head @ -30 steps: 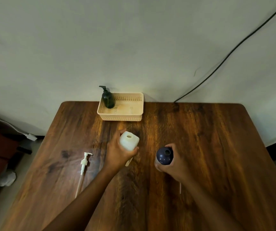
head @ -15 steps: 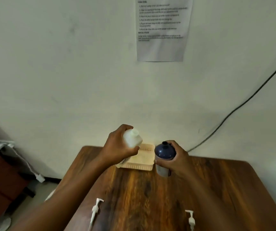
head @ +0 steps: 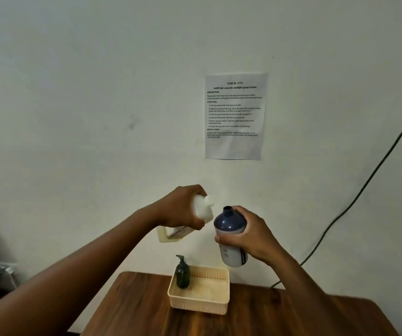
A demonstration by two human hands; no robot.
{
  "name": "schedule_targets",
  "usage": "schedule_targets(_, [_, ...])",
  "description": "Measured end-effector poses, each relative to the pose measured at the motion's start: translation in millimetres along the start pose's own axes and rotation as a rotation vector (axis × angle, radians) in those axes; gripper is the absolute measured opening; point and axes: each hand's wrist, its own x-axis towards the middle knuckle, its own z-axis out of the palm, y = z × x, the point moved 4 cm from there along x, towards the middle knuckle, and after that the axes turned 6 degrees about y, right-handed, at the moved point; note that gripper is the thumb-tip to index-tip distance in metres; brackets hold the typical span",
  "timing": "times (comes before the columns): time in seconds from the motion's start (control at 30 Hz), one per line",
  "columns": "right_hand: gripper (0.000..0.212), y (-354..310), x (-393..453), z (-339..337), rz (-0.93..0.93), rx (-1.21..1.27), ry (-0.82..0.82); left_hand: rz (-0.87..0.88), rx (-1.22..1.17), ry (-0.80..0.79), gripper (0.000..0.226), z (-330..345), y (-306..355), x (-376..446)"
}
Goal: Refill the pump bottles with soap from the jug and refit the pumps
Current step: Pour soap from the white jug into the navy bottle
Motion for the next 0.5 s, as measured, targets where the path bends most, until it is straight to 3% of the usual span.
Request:
schedule_targets(0.2, [0.067,-16.8,7.5,-4.4,-0.035,-0.054,-0.034,0.039,0.102,-0.095,0.068,-14.1,9.4,15.4])
schedule_targets(0.5, [0.063,-21.7,14.3,-5.9,-0.025,-0.048,-0.04,0.084,0.246,-0.109,0.066,-20.4,21.5,25.1])
